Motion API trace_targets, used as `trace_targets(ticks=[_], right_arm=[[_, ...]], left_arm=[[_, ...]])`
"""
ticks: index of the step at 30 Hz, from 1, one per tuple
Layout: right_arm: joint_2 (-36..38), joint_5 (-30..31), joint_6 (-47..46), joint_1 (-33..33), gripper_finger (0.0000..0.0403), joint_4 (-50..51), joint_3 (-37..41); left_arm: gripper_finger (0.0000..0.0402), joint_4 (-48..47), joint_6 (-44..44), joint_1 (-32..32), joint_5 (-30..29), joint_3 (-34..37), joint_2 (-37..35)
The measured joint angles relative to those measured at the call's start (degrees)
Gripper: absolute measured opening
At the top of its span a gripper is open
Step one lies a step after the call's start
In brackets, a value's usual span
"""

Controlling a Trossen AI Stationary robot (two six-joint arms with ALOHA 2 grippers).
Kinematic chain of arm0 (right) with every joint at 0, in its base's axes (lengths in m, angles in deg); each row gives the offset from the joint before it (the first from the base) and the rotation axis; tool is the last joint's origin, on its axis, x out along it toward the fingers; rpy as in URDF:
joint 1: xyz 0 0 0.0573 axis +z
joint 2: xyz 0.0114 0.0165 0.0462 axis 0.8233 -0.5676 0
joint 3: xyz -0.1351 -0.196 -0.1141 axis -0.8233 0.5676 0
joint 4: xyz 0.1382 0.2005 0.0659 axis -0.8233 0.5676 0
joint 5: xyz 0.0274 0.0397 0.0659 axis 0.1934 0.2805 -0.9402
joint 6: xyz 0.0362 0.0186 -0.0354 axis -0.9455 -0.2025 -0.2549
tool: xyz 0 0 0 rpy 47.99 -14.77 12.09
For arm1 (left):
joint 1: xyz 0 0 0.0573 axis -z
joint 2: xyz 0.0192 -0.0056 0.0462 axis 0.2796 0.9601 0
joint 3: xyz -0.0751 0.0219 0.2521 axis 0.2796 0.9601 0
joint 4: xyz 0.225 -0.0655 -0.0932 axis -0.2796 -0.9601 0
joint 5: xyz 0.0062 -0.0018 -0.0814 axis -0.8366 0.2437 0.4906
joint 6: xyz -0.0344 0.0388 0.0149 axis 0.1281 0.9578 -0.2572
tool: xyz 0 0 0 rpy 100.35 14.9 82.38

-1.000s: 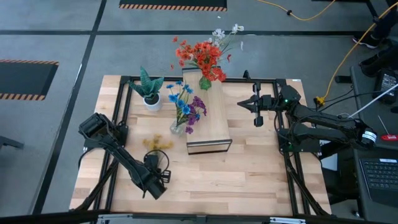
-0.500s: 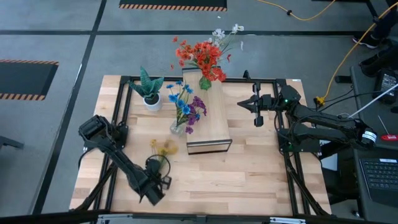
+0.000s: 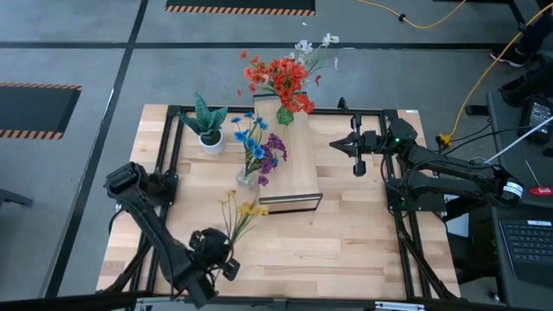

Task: Pick and place flowers into a vace then onto a shelf
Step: Put the yellow flowers into the transparent vase

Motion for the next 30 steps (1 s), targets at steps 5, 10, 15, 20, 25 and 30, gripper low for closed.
trace_targets(ticks=[5,10,15,20,25,30], right_arm=[[0.0,0.0,0.0,0.0,0.0012,0.0,0.0],[0.0,0.0,-0.3,0.0,0.0012,0.0,0.0],[0.0,0.0,0.2,0.0,0.0012,-0.1,0.0],[0.0,0.0,1.0,0.0,0.0012,-0.2,0.0],[0.0,0.0,1.1,0.0,0.0012,-0.5,0.0],[0.0,0.0,1.2,0.0,0.0012,-1.2,0.0]], left_arm=[[0.0007,-4.7,5.1,0.1,-8.1,-3.2,0.0],[0.0007,-6.5,11.1,0.1,-15.9,-3.4,-0.1],[0.0007,-8.8,14.4,0.6,-19.5,-3.4,-2.1],[0.0007,-11.4,17.7,1.2,-26.5,-3.4,-5.3],[0.0007,-13.6,20.9,0.9,-29.2,-3.3,-8.4],[0.0007,-18.8,21.1,-0.2,-32.0,-3.3,-10.1]])
